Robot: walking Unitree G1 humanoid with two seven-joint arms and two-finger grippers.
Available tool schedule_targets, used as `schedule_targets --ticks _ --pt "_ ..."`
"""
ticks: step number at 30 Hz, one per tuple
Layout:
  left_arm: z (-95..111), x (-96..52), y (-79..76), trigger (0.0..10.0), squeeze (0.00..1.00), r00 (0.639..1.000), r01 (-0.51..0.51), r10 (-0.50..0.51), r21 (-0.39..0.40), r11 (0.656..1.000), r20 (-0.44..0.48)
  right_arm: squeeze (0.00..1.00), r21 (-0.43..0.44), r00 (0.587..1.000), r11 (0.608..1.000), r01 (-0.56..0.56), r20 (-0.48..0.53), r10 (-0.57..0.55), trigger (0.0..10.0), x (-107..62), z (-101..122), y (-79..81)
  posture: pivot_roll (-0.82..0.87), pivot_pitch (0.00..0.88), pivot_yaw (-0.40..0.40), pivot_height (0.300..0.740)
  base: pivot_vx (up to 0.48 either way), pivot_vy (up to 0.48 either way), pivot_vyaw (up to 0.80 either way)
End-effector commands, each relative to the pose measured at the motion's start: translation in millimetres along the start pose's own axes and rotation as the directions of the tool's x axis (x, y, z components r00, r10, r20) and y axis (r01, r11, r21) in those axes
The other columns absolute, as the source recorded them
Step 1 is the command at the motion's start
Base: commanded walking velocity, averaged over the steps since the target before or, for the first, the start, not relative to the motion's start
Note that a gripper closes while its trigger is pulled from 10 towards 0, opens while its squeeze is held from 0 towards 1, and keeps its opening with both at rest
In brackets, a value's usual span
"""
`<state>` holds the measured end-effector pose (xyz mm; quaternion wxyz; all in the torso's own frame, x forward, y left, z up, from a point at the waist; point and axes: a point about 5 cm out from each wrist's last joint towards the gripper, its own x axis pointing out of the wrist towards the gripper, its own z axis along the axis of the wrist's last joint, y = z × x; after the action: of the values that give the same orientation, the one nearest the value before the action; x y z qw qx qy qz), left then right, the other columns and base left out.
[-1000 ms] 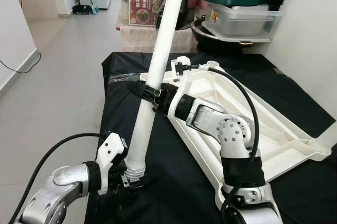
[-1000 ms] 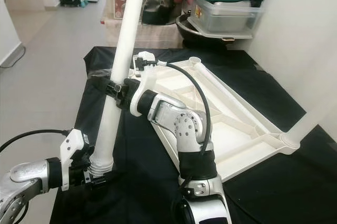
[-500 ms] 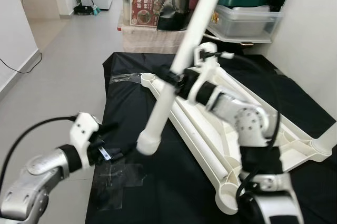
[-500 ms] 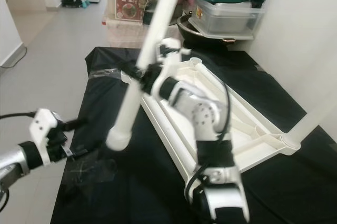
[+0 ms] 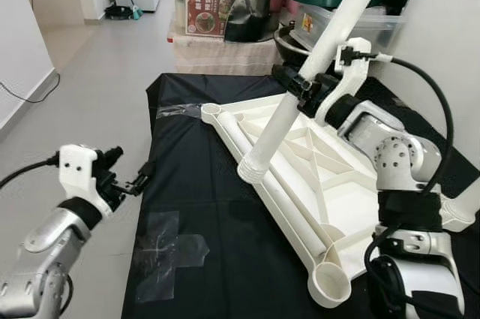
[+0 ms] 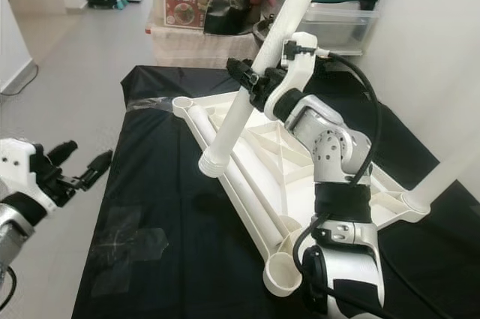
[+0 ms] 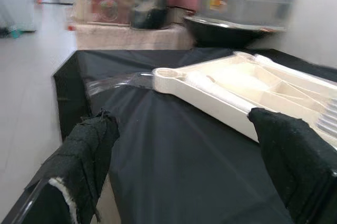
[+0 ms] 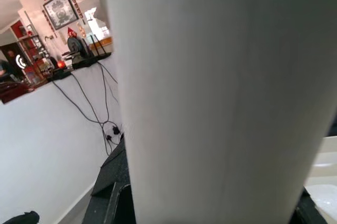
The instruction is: Building children table
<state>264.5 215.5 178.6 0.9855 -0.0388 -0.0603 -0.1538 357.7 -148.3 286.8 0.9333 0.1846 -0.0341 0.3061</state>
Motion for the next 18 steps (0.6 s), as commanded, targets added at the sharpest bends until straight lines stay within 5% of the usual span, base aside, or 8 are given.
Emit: schedule_targets --ticks 1,13,18 --pt "-8 1.5 -9.2 10.0 0.0 0.999 -0.007 0.006 -0.008 1.0 -0.036 0.0 -0.005 1.0 1.0 -0.002 0.015 0.002 0.0 -1.6 -1 -0.9 0.09 0.0 -0.098 0.74 0.0 0.0 0.0" --pt "-29 1.1 -39.5 10.0 0.0 0.996 -0.004 0.001 -0.032 0.999 -0.084 0.0 0.01 0.997 1.0 0.026 0.066 -0.027 0.0 0.6 -10 5.3 0.09 0.0 -0.098 0.74 0.0 0.0 0.0" --pt "-28 7.5 -45.8 10.0 0.0 0.997 0.0 -0.004 -0.056 0.998 -0.072 0.0 0.022 0.996 0.999 0.038 0.085 -0.04 0.0 2.4 -17 11.3 0.08 0.0 -0.096 0.74 -0.435 0.0 0.0"
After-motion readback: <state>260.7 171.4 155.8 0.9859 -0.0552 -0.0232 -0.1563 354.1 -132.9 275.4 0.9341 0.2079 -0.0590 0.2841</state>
